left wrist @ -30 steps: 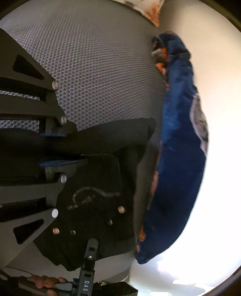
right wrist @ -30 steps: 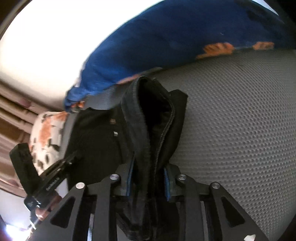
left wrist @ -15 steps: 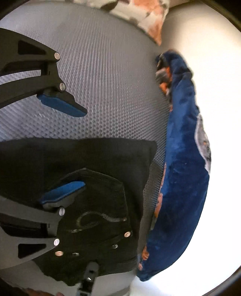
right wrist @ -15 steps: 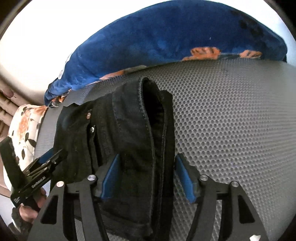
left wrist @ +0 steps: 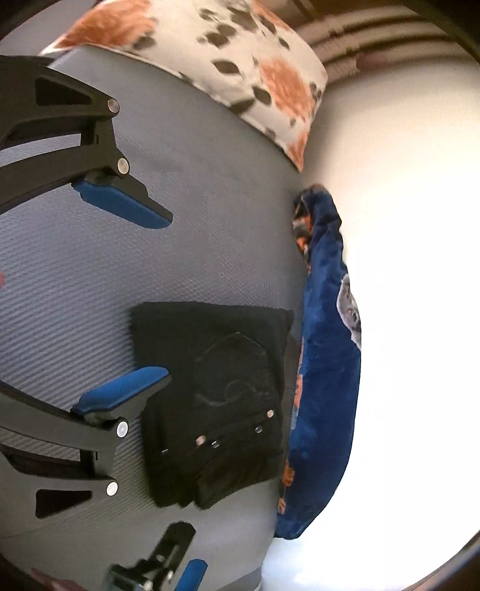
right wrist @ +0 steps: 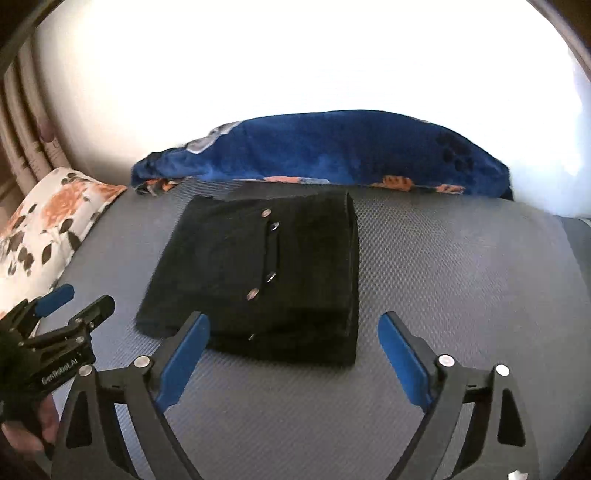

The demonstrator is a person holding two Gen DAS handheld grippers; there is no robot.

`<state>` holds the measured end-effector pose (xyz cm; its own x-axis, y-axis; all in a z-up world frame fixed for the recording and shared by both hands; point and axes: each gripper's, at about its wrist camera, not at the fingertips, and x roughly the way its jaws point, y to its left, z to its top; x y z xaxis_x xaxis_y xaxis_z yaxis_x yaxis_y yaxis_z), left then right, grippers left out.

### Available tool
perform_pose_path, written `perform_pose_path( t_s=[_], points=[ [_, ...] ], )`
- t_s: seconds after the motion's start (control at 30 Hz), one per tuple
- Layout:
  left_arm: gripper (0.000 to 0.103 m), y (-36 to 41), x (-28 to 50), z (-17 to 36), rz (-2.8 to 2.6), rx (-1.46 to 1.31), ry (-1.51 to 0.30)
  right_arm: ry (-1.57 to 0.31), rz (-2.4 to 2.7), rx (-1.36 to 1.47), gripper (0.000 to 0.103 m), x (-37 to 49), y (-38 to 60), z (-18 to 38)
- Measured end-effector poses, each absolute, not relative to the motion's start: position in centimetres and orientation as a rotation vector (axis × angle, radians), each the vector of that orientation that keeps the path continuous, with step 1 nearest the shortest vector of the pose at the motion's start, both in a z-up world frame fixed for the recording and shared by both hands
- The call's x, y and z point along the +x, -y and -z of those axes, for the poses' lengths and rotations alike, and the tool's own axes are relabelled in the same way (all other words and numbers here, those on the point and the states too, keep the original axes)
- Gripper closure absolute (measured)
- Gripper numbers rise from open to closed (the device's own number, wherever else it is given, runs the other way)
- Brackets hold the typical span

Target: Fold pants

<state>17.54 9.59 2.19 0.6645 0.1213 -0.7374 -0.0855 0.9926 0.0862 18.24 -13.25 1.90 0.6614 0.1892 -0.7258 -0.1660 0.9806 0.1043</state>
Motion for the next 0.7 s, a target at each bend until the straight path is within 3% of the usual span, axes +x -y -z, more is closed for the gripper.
perform_pose_path(
  t_s=[0.37,0.7],
  points=[
    [0.022,-9.1,8.8,-3.4,-0.157,0.007,-0.792,-0.73,-0.142,-0.026,0.004,10.2,12.4,-2.8],
    [0.022,-8.8,6.9,-2.2,-0.161,-0.007,-0.82,-0.759,-0.14,-0.016,0.004,7.8,12.1,-1.9]
  ],
)
